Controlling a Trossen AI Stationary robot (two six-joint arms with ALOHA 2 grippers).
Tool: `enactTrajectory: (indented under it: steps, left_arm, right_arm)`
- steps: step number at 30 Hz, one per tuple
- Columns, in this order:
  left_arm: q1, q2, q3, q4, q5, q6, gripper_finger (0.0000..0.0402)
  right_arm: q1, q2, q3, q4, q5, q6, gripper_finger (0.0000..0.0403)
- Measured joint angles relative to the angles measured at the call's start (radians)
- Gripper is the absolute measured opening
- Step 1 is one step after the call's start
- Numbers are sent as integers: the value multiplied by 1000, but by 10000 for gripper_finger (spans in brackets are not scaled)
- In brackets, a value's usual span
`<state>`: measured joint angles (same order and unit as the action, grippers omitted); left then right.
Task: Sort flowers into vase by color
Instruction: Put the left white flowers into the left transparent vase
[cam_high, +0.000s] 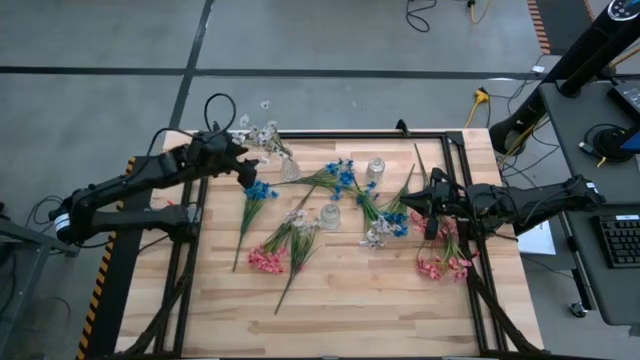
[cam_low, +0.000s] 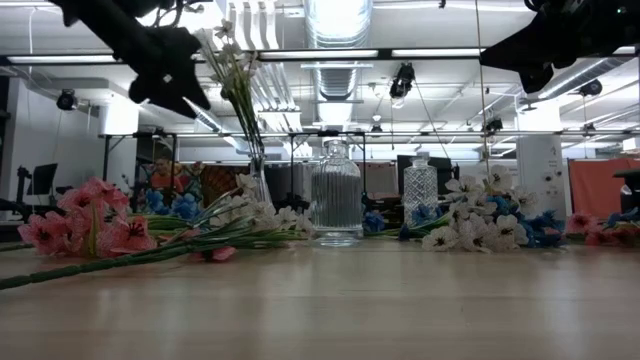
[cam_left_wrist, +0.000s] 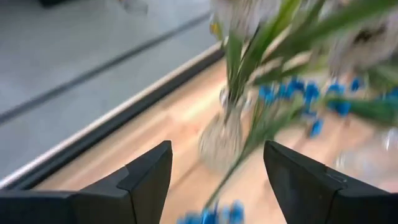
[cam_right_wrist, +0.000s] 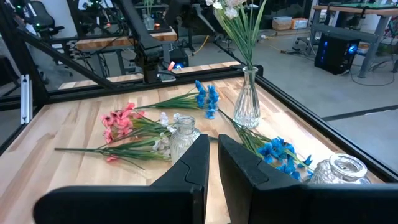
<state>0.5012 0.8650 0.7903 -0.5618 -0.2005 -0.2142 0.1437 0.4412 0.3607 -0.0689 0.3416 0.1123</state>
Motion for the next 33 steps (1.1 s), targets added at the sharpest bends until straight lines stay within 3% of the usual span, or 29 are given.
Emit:
enactTrajectory:
  steps: [4,7,11,17,20,27,33]
  left_arm:
    - [-27,-10,21,-82,0,21,237]
    - [-76,-39,-31,1,7,66,234]
    - [-148,-94,-158,227,-8,83,231]
    - [-218,-157,-357,557,-202,166,231]
    - [-221,-170,-445,748,-218,208,231]
    - [-221,-97,-617,1195,-201,247,232]
    - [-221,26,-628,1323,-232,251,253]
  right_arm:
    - [0,0,0,0,0,0,28]
    - [0,0,0,0,0,0,28]
    - [0,0,0,0,0,0,28]
    - [0,0,0,0,0,-6,28]
    - [0,0,0,0,0,-6,28]
    - [0,0,0,0,1,-10,28]
    - [0,0,0,0,2,-12,28]
